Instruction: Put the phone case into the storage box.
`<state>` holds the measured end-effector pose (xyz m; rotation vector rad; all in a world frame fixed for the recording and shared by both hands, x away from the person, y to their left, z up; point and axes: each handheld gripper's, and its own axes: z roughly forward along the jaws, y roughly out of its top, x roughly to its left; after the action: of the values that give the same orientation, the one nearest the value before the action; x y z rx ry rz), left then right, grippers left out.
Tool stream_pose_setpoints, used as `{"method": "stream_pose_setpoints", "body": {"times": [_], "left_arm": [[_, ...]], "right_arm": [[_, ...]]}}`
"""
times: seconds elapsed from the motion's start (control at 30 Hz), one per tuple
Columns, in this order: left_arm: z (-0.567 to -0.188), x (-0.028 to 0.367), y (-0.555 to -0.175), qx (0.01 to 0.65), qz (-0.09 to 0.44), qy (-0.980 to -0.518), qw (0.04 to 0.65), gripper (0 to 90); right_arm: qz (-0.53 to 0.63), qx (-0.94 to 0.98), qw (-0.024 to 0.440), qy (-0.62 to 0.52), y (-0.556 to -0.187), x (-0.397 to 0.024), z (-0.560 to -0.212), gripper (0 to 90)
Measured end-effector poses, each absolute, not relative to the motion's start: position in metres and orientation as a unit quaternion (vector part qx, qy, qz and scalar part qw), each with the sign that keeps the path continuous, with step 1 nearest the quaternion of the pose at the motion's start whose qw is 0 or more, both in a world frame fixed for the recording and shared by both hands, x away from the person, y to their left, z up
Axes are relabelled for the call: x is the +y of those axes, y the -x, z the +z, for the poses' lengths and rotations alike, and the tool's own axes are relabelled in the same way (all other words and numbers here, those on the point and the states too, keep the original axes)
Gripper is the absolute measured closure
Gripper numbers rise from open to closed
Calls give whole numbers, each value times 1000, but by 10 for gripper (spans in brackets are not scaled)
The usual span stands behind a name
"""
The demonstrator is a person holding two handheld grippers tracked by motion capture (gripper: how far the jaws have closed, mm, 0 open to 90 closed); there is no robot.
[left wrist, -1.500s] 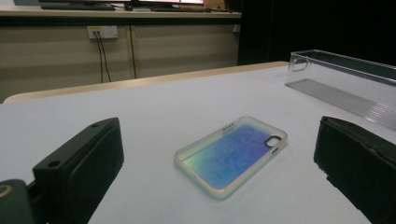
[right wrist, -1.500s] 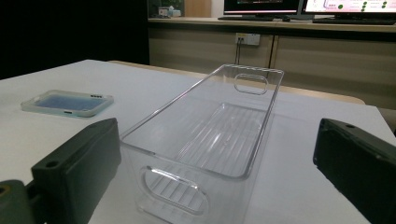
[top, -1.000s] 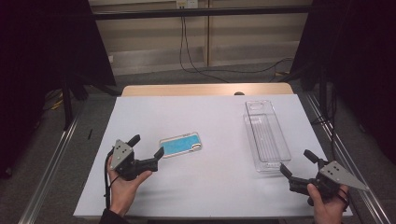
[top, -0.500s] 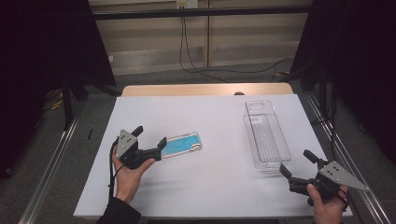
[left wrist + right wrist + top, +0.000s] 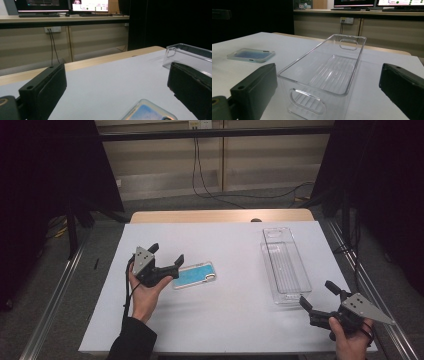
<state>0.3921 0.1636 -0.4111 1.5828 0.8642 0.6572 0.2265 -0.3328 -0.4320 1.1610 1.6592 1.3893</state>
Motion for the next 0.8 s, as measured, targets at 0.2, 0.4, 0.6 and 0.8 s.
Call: {"method": "stream_pose_setpoints", "body": {"times": [0.2, 0.4, 0.6, 0.8], "left_arm": [[-407, 164, -399, 365, 303, -667, 574, 67], [-409, 167, -401, 363, 296, -682, 562, 174], [-408, 170, -401, 364, 290, -679, 568, 340], [-410, 171, -402, 355, 288, -691, 560, 518]], "right_arm": [[534, 635, 336, -446, -227, -333, -432, 9], [533, 635, 337, -446, -226, -333, -432, 9], [533, 637, 337, -444, -227, -332, -432, 9], [535, 636, 336, -443, -226, -333, -432, 8]]}}
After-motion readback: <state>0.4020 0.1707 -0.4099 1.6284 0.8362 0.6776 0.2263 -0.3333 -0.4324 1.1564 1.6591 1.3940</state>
